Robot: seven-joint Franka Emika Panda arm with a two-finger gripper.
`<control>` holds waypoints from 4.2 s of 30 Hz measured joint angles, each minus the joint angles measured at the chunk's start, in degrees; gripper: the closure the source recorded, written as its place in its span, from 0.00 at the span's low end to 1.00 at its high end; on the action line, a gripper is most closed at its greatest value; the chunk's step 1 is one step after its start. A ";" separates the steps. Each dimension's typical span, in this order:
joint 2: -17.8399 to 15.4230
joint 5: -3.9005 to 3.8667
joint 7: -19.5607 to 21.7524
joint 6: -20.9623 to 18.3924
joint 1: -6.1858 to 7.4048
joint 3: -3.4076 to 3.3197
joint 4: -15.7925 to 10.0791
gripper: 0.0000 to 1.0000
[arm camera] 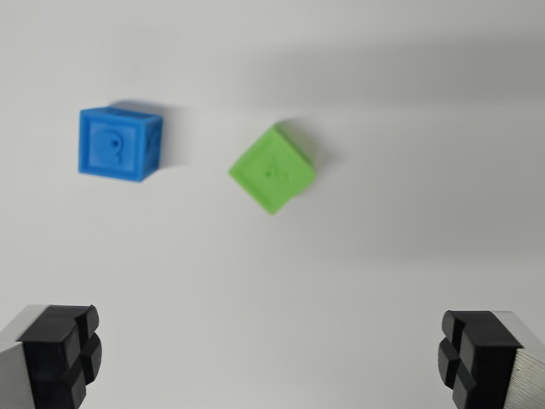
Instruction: Stack cube
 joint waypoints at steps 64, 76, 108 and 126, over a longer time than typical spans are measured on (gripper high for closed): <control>17.58 -2.39 18.00 15.12 11.65 0.68 0.72 0.00; 22.80 -2.66 20.64 18.42 13.68 0.47 2.44 0.00; 35.01 -2.66 20.64 28.15 14.13 -0.19 4.88 0.00; 35.54 -2.67 20.64 28.48 14.15 -0.21 5.11 1.00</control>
